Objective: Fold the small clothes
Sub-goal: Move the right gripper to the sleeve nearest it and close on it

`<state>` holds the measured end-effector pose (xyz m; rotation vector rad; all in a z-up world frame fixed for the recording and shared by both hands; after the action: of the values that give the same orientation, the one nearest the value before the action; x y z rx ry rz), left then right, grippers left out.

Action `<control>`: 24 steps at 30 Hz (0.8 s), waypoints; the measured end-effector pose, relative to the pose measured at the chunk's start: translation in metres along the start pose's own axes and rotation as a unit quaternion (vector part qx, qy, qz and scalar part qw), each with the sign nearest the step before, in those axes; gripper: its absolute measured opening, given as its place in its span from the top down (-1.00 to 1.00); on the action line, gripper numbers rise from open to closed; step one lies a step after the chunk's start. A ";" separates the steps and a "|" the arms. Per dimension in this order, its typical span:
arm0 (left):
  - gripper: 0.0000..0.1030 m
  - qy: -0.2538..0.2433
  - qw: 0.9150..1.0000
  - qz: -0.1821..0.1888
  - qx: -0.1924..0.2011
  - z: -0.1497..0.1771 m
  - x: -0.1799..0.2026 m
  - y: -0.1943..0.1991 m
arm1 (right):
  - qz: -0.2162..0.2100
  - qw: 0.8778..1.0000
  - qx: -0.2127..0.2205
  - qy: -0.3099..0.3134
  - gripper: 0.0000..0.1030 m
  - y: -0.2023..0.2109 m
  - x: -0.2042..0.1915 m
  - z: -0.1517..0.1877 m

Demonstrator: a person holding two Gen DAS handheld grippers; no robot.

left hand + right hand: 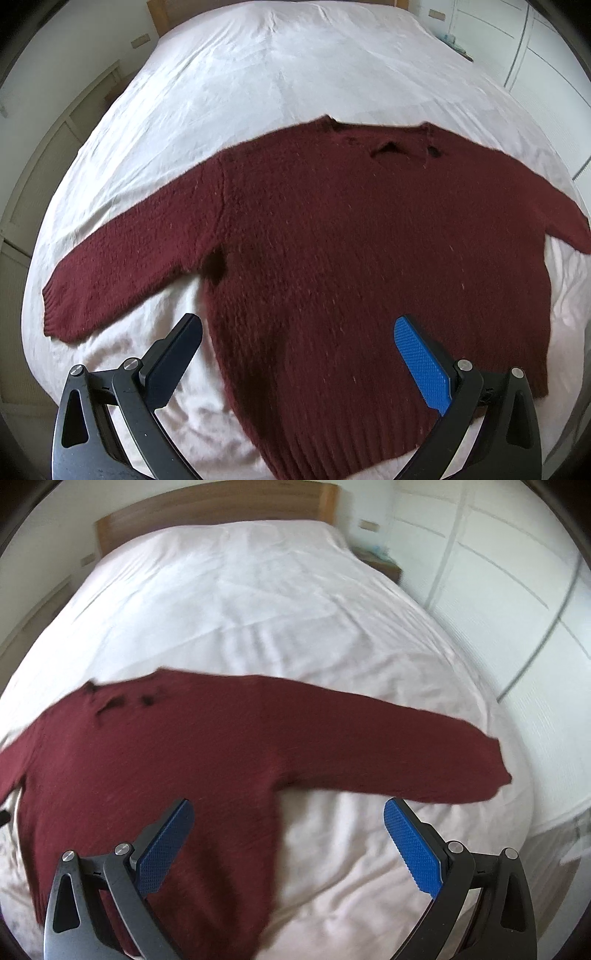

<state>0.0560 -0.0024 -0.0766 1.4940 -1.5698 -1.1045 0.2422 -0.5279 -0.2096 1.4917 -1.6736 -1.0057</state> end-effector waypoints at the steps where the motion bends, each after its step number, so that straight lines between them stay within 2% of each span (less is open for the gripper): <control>1: -0.98 0.000 1.000 0.001 0.005 -0.003 -0.001 0.000 | 0.005 1.000 -0.003 -0.015 -0.99 -0.009 0.018 -0.004; 6: -0.98 -0.005 1.000 -0.005 0.004 -0.014 -0.005 -0.011 | 0.064 0.995 -0.029 -0.069 -0.99 -0.053 0.096 -0.008; 10: -0.98 0.006 1.000 -0.009 0.001 -0.016 -0.008 -0.021 | 0.111 0.984 -0.052 -0.130 -0.99 -0.088 0.159 -0.003; 14: -0.98 0.015 1.000 -0.008 -0.021 -0.010 -0.010 -0.039 | 0.112 0.973 -0.073 -0.186 -0.99 -0.119 0.199 0.004; 18: -0.98 0.025 0.999 -0.007 -0.043 -0.004 -0.012 -0.053 | 0.138 0.961 -0.104 -0.216 -0.99 -0.144 0.232 0.015; 22: -0.98 0.022 0.998 -0.013 -0.056 0.001 -0.015 -0.061 | 0.139 0.953 -0.125 -0.239 -0.99 -0.162 0.249 0.024; 24: -0.98 0.021 0.998 -0.014 -0.059 0.003 -0.016 -0.061 | 0.127 0.949 -0.124 -0.262 -0.99 -0.169 0.260 0.027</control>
<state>0.0796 0.0151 -0.1327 1.4554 -1.4327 -1.1546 0.2675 -0.7915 -0.3736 0.8575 -1.9443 -1.4885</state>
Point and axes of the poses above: each gripper's, at about its wrist camera, not at the fingertips, and y roughly against the way its jaws point, x to its right, z to its underside, the point moved 5 cm from there along -y, roughly the way its jaws point, and after that the axes turned 1 degree about -y, right-handed, at the moved point
